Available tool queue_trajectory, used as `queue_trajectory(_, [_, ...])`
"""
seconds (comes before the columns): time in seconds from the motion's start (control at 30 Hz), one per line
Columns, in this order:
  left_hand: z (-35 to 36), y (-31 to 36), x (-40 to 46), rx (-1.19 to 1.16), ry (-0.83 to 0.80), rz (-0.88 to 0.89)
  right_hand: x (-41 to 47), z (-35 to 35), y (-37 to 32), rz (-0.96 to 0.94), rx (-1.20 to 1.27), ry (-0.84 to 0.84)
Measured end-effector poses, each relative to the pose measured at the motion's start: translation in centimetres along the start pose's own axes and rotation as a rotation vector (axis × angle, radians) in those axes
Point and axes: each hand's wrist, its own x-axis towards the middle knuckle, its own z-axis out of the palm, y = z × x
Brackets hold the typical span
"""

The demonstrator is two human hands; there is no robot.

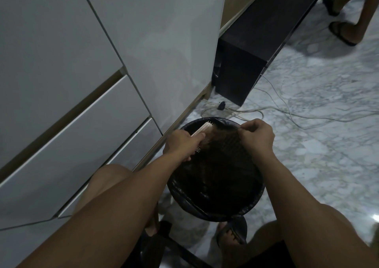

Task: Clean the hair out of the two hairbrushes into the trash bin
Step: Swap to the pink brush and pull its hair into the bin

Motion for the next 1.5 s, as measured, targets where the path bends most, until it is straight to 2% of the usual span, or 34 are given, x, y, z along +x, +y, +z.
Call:
queue_trajectory(0.17, [0.2, 0.1, -0.1, -0.018, 0.001, 0.012, -1.0, 0.6, -0.1, 0.03, 0.215, -0.442])
queue_trajectory(0.23, [0.3, 0.1, -0.1, -0.026, -0.004, 0.018, -1.7, 0.9, -0.3, -0.007, 0.2, -0.498])
queue_trajectory(0.4, [0.0, -0.1, 0.1, 0.003, 0.021, 0.008, -1.5, 0.8, -0.6, -0.027, 0.09, -0.354])
queue_trajectory(0.63, [-0.6, -0.1, 0.6, 0.069, 0.1, -0.025, -0.3, -0.2, -0.4, 0.024, 0.137, -0.108])
queue_trajectory(0.73, [-0.4, -0.2, 0.7, 0.07, 0.103, 0.027, -0.1, -0.2, -0.3, 0.028, 0.131, -0.148])
queue_trajectory(0.9, [0.1, 0.1, 0.2, 0.059, 0.047, 0.08, -0.5, 0.6, -0.2, 0.195, 0.351, -0.488])
queue_trajectory(1.0, [0.5, 0.1, 0.1, 0.069, 0.056, 0.095, -0.9, 1.1, 0.0, 0.171, 0.194, -0.548])
queue_trajectory(1.13, [0.5, -0.2, 0.3, 0.09, 0.057, 0.119, -1.0, 1.2, -0.2, 0.106, 0.134, -0.483])
queue_trajectory(1.27, [-0.3, -0.5, 0.5, 0.217, 0.092, 0.113, -0.1, 0.4, -0.2, -0.007, 0.024, -0.137])
queue_trajectory(1.33, [-0.1, -0.6, 0.4, 0.229, 0.096, 0.105, -0.3, 0.7, 0.0, -0.063, -0.056, -0.051])
queue_trajectory(1.4, [0.3, -0.5, 0.4, 0.19, 0.076, 0.098, -0.7, 1.2, 0.0, -0.092, -0.098, -0.055])
queue_trajectory(1.5, [0.3, -0.3, 0.2, 0.122, -0.012, 0.053, -0.9, 1.5, 0.1, -0.02, 0.034, -0.246])
